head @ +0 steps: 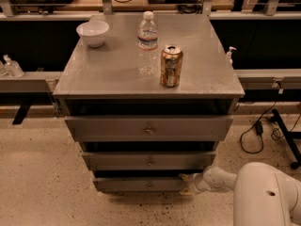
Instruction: Open bottom drawer
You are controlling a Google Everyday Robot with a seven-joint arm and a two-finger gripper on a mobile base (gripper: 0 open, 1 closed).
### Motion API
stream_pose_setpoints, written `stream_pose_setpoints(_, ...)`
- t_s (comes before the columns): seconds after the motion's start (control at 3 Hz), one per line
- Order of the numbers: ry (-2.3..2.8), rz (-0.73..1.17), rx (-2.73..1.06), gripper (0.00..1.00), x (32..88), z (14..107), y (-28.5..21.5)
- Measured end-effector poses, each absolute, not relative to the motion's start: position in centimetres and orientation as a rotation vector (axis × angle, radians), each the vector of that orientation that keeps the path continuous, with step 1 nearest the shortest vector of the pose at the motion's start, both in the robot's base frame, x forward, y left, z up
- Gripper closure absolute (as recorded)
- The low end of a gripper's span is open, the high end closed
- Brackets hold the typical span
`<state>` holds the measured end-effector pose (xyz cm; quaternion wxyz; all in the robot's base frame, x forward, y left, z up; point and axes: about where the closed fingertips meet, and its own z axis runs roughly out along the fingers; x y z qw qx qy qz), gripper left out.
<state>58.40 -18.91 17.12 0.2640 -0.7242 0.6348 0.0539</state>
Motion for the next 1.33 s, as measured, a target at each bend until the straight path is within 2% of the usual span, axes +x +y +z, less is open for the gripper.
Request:
stream_pose_setpoints(0.67,1.716,0.146,-1.958,0.04,58.4,17.17,-18.91)
stream_pose_setpoints(1.0,1.716,0.148,-1.958,0.0,58.34,17.09,-18.81)
stream_pose_setpoints(1.33,1.716,0.148,-1.958,0.0,58.33,17.09,-18.81)
